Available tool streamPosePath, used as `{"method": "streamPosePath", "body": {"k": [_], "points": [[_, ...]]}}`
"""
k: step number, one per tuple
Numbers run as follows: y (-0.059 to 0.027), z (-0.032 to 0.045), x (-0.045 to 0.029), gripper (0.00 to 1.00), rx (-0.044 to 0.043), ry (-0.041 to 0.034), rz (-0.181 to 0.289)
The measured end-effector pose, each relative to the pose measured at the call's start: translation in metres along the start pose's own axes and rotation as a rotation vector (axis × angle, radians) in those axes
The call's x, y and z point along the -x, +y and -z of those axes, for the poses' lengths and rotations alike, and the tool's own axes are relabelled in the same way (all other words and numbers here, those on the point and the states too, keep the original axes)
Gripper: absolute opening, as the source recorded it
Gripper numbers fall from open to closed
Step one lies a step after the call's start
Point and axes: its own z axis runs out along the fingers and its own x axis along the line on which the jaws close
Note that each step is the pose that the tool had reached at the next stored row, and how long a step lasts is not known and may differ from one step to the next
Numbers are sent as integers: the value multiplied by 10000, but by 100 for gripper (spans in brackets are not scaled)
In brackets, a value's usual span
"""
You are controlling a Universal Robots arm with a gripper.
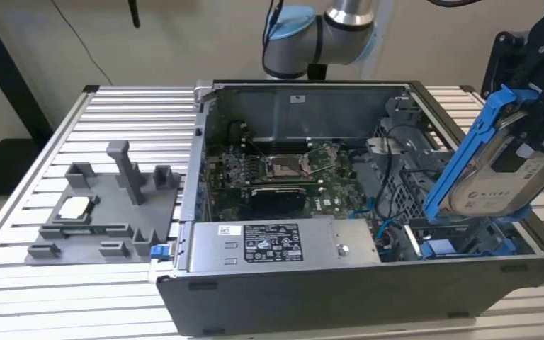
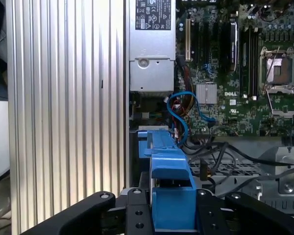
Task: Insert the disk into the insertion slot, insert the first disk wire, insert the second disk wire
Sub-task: 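Insert the disk into the insertion slot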
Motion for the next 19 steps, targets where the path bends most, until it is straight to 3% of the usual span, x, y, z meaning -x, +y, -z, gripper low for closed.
{"method": "streamPosePath", "body": {"k": [19], "points": [[-3,-68,0,32,0,1,0]]}}
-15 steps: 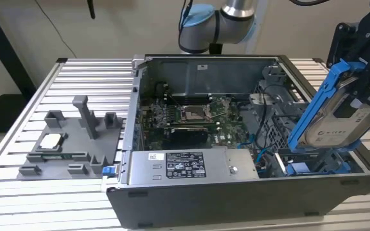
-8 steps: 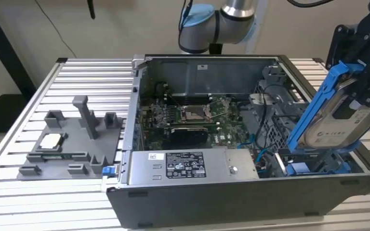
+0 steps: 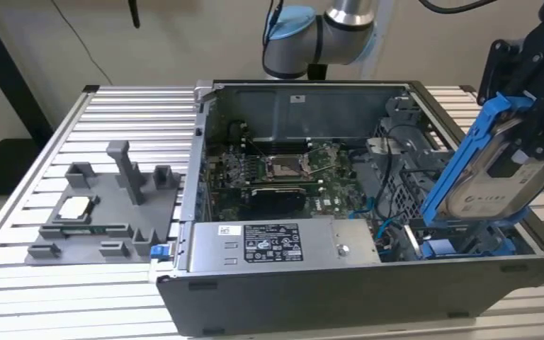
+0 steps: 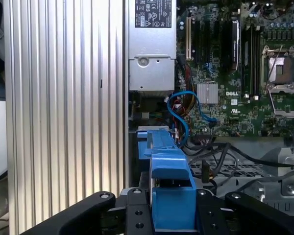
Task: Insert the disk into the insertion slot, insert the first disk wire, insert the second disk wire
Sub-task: 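Insert the disk into the insertion slot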
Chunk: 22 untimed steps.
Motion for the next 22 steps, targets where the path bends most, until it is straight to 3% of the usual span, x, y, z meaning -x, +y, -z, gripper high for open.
{"method": "streamPosePath", "body": {"k": [22], "points": [[-3,-75,0,32,0,-5,0]]}}
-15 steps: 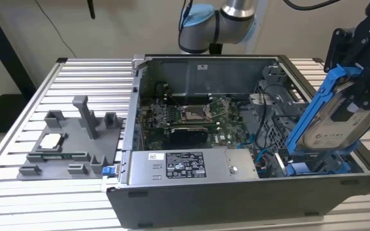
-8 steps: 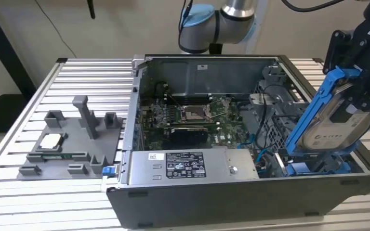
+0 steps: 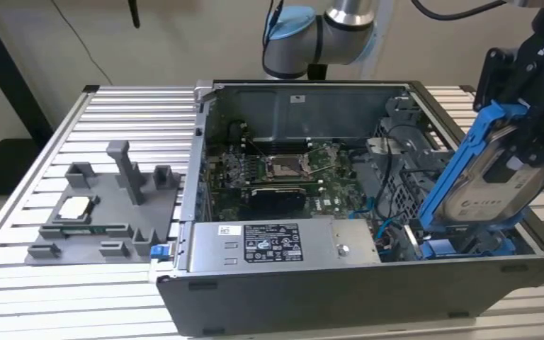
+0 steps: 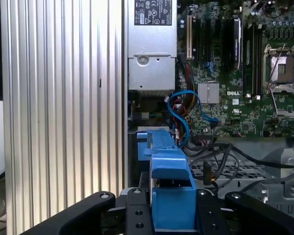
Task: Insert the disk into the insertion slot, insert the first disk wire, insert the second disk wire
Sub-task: 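Insert the disk into the insertion slot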
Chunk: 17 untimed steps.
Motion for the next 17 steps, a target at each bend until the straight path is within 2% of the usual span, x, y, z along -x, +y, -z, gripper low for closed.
{"method": "streamPosePath", "body": {"k": [10,17], "points": [[-2,-57,0,32,0,-1,1],[-16,-138,1,32,0,-22,5]]}}
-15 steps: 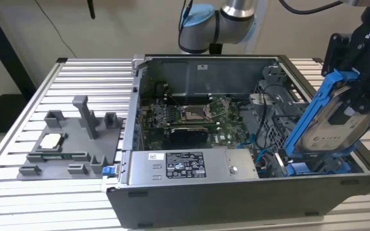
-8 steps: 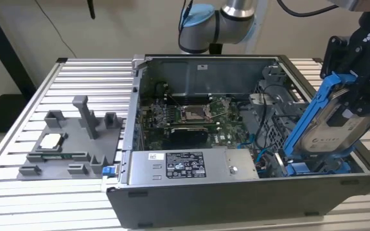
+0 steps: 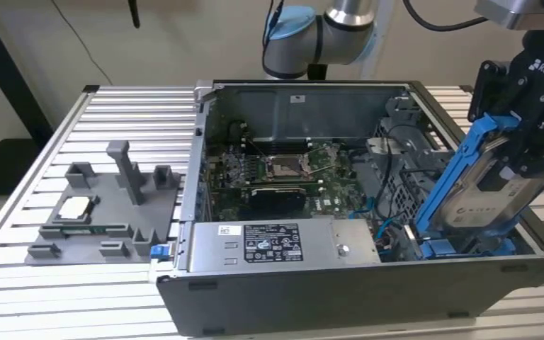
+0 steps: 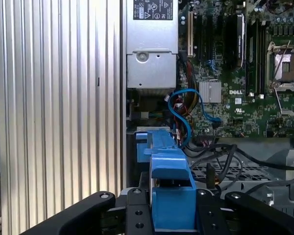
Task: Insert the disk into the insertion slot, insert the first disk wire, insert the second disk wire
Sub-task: 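Insert the disk into the insertion slot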
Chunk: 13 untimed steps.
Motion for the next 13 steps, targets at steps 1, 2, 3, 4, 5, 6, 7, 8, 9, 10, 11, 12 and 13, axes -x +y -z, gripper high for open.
{"method": "streamPosePath", "body": {"k": [1,2,3,4,5,6,7,8,9,10,11,12,13], "points": [[-3,-11,1,32,0,-17,9],[-7,-20,2,32,1,-38,18],[-11,-29,5,32,2,-70,29],[-15,-36,9,32,2,-102,40],[-20,-44,13,32,2,-133,55],[-26,-53,17,32,3,-166,71],[-31,-61,20,32,4,-193,85],[-36,-69,24,32,4,-219,102],[-39,-80,27,32,5,-244,118],[-40,-89,28,32,5,-264,128],[-43,-98,29,32,5,-277,139],[-50,-106,30,32,6,-281,147],[-57,-115,30,32,6,-280,149]]}}
